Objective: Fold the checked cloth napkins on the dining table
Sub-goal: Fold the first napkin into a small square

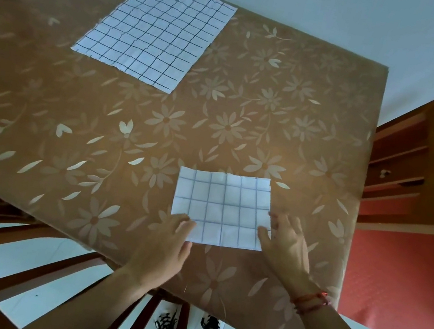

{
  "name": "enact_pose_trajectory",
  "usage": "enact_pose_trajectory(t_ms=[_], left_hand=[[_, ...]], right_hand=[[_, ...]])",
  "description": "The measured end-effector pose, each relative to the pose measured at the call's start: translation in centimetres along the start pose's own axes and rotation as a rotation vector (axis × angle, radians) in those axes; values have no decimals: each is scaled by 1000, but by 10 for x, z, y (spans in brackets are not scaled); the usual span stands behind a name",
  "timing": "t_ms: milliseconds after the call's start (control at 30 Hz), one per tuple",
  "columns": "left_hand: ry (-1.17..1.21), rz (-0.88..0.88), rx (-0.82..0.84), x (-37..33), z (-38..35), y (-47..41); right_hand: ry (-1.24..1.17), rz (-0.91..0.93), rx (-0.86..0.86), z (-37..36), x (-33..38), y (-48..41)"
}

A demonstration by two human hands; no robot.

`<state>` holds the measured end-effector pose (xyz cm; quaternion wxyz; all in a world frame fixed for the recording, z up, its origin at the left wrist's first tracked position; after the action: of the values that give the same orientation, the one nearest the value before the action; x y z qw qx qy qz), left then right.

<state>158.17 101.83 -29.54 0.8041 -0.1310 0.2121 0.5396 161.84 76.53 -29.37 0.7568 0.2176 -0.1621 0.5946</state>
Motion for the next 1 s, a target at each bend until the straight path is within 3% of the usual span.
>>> enact_pose_trajectory(t_ms=[67, 167, 300, 733, 1000], left_hand=[[-90, -64, 66, -15, -15, 10], [-232, -112, 90, -24, -34, 21], [-301, -109, 87, -25, -46, 26], [-283, 27, 211, -5, -51, 41], [-305, 47, 231, 15, -43, 62]], right_hand=[[107, 223, -26, -14, 14, 17], [251, 460, 99, -43, 35, 52], [350, 631, 230, -69, 55, 86], [475, 508, 352, -80, 32, 91], [558, 279, 245, -46, -20, 87]])
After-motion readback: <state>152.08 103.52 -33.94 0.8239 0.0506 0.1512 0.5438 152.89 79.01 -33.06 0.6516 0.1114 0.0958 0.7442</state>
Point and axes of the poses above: each hand's wrist, its own y-axis away from the middle knuckle, its own z-axis out of the back of the hand, x = y × z, the point moved 4 cm from there along -y, towards the middle knuckle, and after that the axes turned 4 degrees about -z, right-handed, at the moved point
